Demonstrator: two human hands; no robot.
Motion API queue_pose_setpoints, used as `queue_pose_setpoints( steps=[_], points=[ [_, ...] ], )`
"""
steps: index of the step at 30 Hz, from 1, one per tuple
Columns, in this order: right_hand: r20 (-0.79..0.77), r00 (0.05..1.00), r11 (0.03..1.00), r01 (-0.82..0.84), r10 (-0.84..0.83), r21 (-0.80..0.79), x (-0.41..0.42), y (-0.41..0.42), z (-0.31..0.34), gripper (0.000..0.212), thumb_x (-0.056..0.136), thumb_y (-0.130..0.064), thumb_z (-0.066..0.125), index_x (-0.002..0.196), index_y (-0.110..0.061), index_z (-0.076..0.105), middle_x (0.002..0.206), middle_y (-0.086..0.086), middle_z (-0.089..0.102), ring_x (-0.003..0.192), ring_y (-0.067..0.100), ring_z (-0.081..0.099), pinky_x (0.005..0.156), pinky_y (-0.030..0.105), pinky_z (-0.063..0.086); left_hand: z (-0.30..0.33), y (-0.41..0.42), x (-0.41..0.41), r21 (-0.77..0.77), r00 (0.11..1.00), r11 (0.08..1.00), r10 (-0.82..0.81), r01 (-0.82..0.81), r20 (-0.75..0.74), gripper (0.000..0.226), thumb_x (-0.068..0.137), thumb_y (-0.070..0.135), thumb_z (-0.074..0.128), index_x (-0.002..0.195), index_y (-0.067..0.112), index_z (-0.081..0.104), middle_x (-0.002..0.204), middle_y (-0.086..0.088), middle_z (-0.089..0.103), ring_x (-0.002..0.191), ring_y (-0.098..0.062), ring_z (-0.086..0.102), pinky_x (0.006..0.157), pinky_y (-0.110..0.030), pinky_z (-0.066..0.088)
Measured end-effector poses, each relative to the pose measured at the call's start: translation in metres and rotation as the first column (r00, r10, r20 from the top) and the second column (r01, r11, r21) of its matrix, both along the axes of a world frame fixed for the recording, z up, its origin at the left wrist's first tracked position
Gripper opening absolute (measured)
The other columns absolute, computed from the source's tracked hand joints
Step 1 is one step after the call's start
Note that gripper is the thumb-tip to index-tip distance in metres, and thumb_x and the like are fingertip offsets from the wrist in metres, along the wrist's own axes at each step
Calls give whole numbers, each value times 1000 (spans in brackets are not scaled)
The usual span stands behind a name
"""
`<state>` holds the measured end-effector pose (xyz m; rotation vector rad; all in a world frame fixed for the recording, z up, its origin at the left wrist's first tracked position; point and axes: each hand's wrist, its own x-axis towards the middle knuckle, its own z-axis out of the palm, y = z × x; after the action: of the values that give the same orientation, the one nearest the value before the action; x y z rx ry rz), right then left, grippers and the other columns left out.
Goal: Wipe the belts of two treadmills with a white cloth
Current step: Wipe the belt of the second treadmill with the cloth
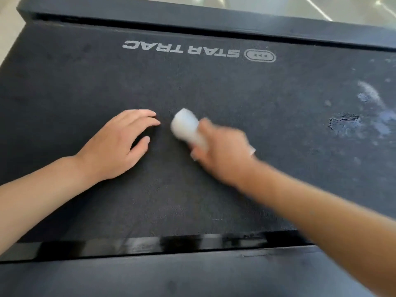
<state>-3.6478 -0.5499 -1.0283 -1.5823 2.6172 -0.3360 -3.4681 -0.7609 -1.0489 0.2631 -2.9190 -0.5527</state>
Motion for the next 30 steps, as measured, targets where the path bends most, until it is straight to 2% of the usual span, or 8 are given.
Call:
queue_pose_setpoints(
  steps=[4, 8, 11, 14, 19, 24, 27, 30],
  points=[
    [100, 862, 867, -493, 498, -68, 86, 24, 3, 25, 88, -37, 61, 96, -15, 53, 82, 3, 64, 68, 30, 63, 53, 36, 46, 2, -8, -7, 43, 998, 998, 55, -54, -23, 44, 99, 24, 47, 140, 13, 60, 151, -5, 54, 143, -25, 46, 123, -31, 27],
    [-10, 997, 995, 70, -71, -72, -30, 10, -3, 34, 90, -46, 66, 106, -19, 50, 86, 6, 66, 78, 31, 64, 64, 38, 47, -6, -2, 9, 1, 1000, 1000, 2, -2, -13, 47, 101, 28, 46, 144, 14, 58, 157, -4, 49, 147, -26, 42, 125, -49, 29],
    [-73, 862, 865, 497, -501, -68, -137, 8, 5, 38, 99, -48, 49, 114, -13, 44, 94, 17, 67, 84, 42, 62, 67, 42, 43, -10, 0, 17, 23, 999, 999, 28, -27, -26, 48, 101, 30, 45, 146, 17, 57, 160, -1, 47, 150, -24, 40, 126, -51, 27],
    [-97, 803, 808, 580, -588, -99, -132, 1, -1, 34, 101, -43, 45, 111, -11, 42, 92, 15, 65, 84, 43, 61, 66, 39, 36, -12, -2, 13, 11, 996, 999, 37, -37, -78, 45, 97, 29, 47, 138, 18, 63, 150, -1, 56, 138, -26, 50, 119, -47, 35],
    [-9, 964, 961, 265, -267, -79, 9, -15, -4, 30, 99, -44, 54, 100, -16, 43, 76, -4, 57, 65, 24, 51, 57, 37, 37, -6, 2, -17, -135, 981, 982, 110, -132, -158, 25, 88, 21, 47, 103, 13, 66, 98, -3, 58, 87, -28, 47, 72, -40, 38],
    [81, 991, 994, -108, 109, -23, 68, 23, 5, 29, 98, -41, 54, 93, -12, 54, 79, -5, 57, 66, 18, 51, 56, 34, 37, -9, 27, -51, -89, 994, 996, 15, -24, -106, 36, 90, 27, 44, 115, 12, 66, 119, -10, 59, 106, -37, 56, 91, -54, 46],
    [-45, 979, 978, 200, -197, 68, 3, 82, 14, 33, 100, -49, 51, 98, -16, 49, 82, -1, 62, 73, 30, 60, 57, 35, 37, -8, 59, -54, -51, 996, 995, -90, 91, 22, 48, 95, 38, 47, 136, 17, 60, 147, -8, 52, 138, -37, 45, 115, -67, 31],
    [-122, 792, 790, 609, -599, 70, -55, 136, 18, 31, 101, -50, 48, 99, -20, 38, 76, 6, 59, 74, 41, 62, 59, 39, 38, -8, 81, -51, -14, 980, 981, -194, 195, 49, 55, 96, 45, 36, 143, 23, 57, 154, -4, 49, 147, -33, 40, 120, -66, 27]
  ],
)
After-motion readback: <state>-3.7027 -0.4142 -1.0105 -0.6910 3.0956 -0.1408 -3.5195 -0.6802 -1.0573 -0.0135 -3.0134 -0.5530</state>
